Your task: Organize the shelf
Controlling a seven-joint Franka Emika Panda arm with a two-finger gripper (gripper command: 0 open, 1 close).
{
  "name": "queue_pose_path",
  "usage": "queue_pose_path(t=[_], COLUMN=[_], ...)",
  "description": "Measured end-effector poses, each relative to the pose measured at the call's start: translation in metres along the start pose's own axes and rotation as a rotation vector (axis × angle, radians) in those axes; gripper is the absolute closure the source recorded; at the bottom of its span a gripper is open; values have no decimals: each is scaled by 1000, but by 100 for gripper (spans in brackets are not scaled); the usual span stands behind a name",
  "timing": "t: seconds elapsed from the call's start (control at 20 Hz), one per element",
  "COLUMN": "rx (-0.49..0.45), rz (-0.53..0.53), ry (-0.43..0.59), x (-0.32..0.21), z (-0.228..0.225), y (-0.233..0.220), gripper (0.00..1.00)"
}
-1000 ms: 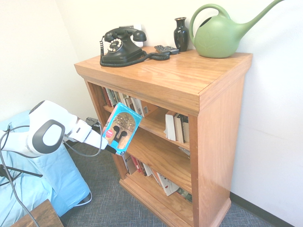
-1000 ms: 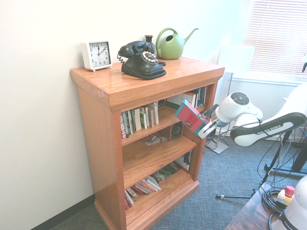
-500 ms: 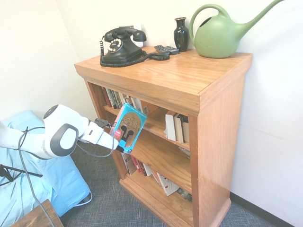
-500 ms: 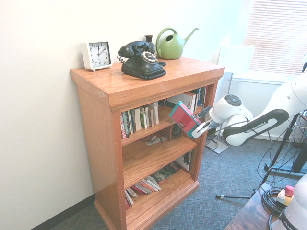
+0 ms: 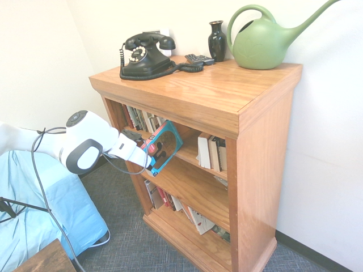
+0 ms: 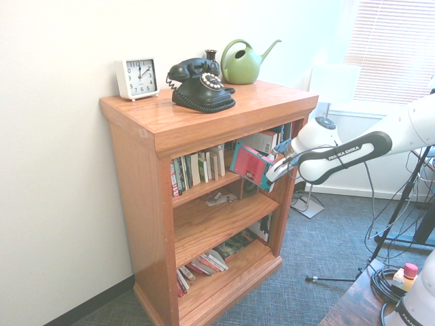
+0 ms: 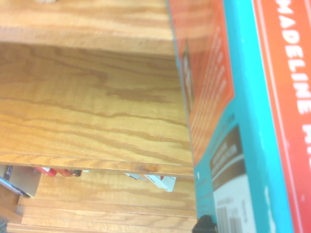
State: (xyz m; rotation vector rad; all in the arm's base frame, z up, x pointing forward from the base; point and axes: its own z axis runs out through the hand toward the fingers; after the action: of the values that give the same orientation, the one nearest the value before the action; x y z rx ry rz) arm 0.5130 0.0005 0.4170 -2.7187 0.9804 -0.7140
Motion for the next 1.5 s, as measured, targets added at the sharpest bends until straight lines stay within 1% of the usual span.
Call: queue_pose_path(t=[0.45,0.85,1.35,1.4,1.5], rx=[46,96,107,110,109], rz=[-4,-37,-48,-44,-39], ry=[29,84,143,145,146], x=[17,27,49,49,49], z=[-12,16,45,47,48], y=[-22,-46,-81,-82,-82], gripper=[100,100,100,0,0])
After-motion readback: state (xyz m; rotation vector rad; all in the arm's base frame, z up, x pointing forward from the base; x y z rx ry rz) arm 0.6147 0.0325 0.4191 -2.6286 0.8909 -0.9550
